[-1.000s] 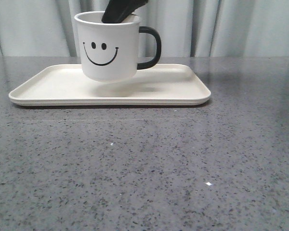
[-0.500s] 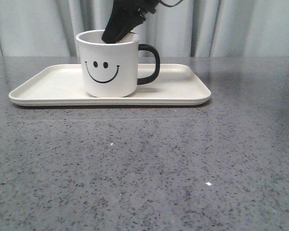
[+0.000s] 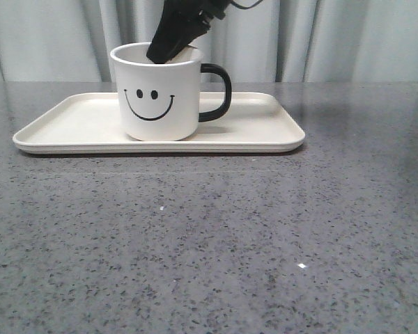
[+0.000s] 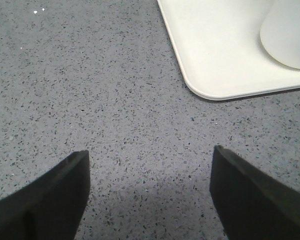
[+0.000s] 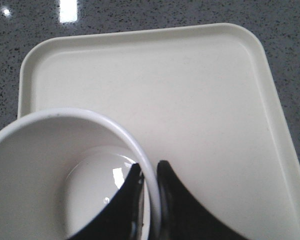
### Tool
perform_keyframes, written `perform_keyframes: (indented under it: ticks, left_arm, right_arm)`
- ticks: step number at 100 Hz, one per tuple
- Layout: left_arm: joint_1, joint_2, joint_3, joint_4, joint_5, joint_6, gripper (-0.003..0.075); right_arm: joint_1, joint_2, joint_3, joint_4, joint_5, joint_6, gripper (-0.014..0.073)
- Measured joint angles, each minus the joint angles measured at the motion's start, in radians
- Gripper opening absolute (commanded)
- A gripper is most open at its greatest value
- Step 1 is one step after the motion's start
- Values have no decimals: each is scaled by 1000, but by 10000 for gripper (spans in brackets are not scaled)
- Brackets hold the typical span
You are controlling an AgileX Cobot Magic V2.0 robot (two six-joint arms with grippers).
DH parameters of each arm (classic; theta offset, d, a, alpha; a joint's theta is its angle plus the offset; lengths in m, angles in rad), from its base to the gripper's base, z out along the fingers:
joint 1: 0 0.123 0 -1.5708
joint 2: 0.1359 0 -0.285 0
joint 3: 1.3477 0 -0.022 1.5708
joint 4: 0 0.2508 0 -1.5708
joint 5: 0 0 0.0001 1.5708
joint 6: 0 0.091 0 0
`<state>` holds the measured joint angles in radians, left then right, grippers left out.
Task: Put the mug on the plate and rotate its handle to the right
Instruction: 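Lower the rotated mug onto the tray with the right gripper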
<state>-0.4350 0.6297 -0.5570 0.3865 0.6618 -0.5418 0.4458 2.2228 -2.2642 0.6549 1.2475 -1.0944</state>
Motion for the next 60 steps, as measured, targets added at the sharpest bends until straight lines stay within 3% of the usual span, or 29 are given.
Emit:
perform_keyframes:
  ticks: [19,29,60]
  left_arm:
    - [0,0,0,0,0,0,491]
    - [0,0,0,0,0,0,491]
    - [0,0,0,0,0,0,491]
  right_arm:
    - [0,0,0,0,0,0,-58]
    - [0,0,0,0,0,0,-8]
    - [0,0,0,0,-2,2,344]
